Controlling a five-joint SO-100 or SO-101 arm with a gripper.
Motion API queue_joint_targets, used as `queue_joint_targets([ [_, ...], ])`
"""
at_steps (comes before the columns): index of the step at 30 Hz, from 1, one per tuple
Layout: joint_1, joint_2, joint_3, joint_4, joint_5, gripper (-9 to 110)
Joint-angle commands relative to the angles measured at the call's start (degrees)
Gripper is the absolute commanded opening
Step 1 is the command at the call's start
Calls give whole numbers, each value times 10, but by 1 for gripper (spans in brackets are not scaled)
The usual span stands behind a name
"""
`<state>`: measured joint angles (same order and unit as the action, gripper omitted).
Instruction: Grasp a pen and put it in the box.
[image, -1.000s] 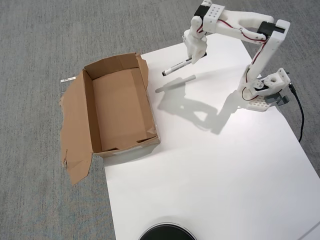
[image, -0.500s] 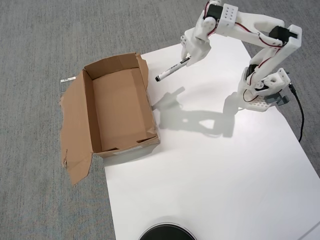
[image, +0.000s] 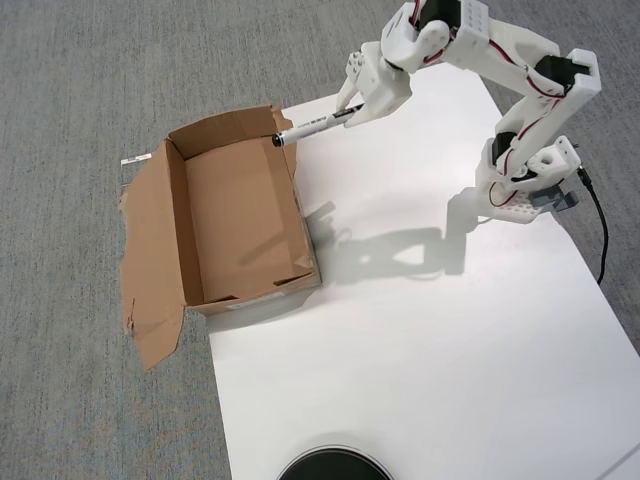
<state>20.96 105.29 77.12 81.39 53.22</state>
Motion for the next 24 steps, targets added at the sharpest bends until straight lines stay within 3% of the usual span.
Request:
queue_joint_targets([
  [1, -29, -31, -65, -8, 84, 1],
  [12, -49, -156, -234, -123, 278, 1],
  [24, -83, -222, -248, -296, 608, 1],
])
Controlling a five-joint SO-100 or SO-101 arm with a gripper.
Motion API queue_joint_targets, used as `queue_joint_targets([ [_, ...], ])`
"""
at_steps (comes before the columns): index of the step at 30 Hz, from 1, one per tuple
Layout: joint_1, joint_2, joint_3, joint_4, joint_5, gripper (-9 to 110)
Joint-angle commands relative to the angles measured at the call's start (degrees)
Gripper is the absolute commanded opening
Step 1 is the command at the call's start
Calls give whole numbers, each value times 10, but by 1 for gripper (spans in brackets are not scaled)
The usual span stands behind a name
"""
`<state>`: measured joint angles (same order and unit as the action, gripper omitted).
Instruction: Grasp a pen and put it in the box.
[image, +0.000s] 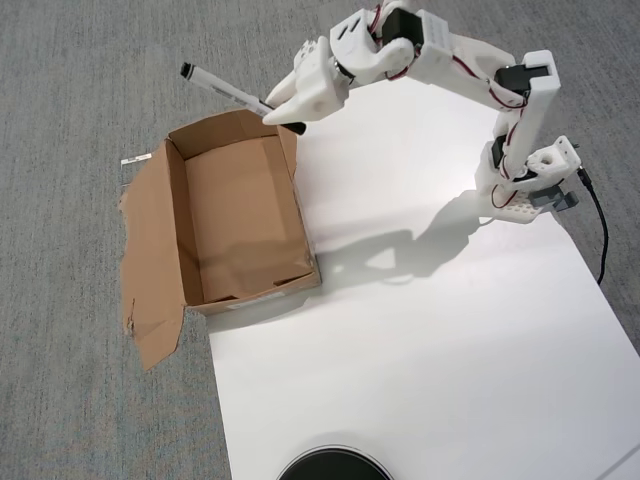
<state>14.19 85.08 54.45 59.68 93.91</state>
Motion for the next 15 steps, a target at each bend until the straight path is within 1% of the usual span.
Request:
queue_joint_targets([
  [1, -22, -25, -22, -87, 230, 1],
  [10, -57, -72, -12, -94, 528, 1],
  [12, -62, -84, -12, -94, 581, 1],
  [15, -71, -100, -12, -94, 624, 1],
])
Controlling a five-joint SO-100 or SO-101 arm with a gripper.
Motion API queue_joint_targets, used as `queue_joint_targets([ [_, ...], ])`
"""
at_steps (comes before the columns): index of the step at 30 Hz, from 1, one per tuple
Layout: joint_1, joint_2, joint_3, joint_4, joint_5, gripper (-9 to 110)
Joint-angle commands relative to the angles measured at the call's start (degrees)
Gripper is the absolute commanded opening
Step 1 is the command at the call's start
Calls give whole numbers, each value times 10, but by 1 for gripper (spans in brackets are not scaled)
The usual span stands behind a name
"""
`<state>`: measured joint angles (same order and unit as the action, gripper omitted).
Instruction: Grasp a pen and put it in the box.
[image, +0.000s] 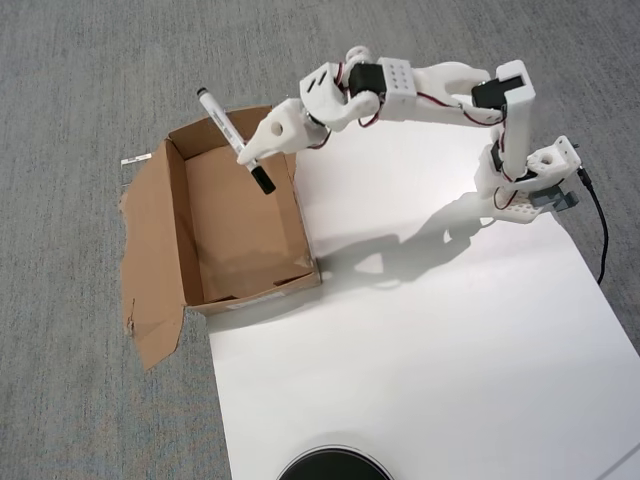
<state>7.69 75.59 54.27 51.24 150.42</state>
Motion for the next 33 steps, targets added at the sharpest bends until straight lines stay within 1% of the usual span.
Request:
queue_joint_targets([
  [1, -7, -11, -10, -10, 65, 1],
  [16, -10, -101, -20, -13, 70, 2],
  [22, -10, -129, -16, -74, 70, 2],
  [25, -10, -136, -18, -96, 70, 8],
  [29, -11, -137, -16, -98, 70, 18],
  [33, -10, -137, -18, -98, 70, 21],
])
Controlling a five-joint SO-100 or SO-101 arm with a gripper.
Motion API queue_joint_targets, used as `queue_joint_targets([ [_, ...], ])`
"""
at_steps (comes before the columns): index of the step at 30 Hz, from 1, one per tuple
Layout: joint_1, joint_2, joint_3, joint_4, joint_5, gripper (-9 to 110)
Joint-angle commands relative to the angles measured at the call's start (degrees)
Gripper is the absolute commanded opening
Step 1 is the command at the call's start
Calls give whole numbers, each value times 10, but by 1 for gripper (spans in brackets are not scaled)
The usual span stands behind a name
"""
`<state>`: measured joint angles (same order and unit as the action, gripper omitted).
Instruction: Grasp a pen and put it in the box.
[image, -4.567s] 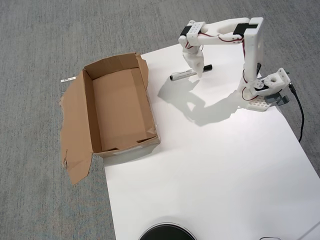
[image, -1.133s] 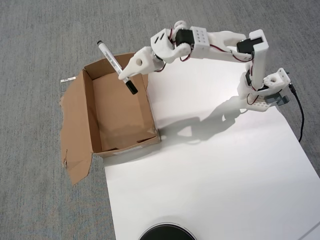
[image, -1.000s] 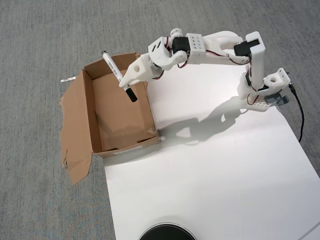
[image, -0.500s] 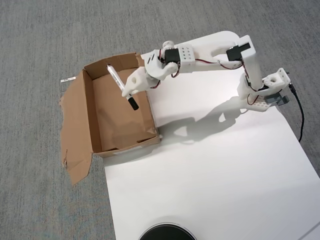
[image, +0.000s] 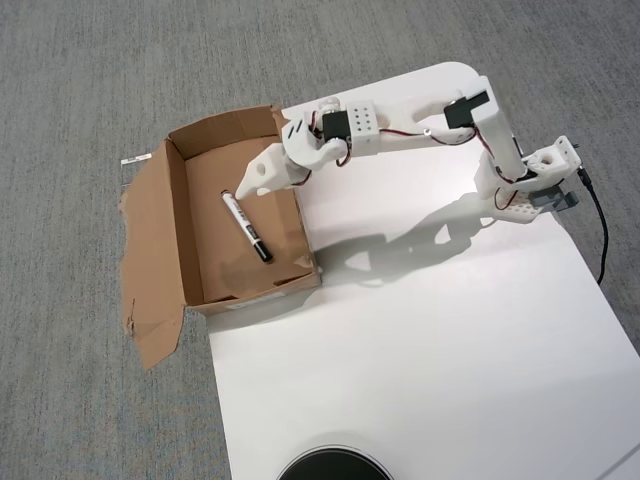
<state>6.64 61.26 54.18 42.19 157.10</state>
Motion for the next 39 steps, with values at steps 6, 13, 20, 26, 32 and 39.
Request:
queue_joint_targets([
  [6, 0, 19, -19, -8, 3, 21],
  [13, 0, 108, -19, -1, 3, 21],
  [20, 0, 200, -8, 2, 3, 19],
  [26, 0, 278, -7, 43, 3, 8],
  [32, 0, 393, -7, 177, 2, 2],
  [39, -1, 525, 37, 273, 3, 2],
])
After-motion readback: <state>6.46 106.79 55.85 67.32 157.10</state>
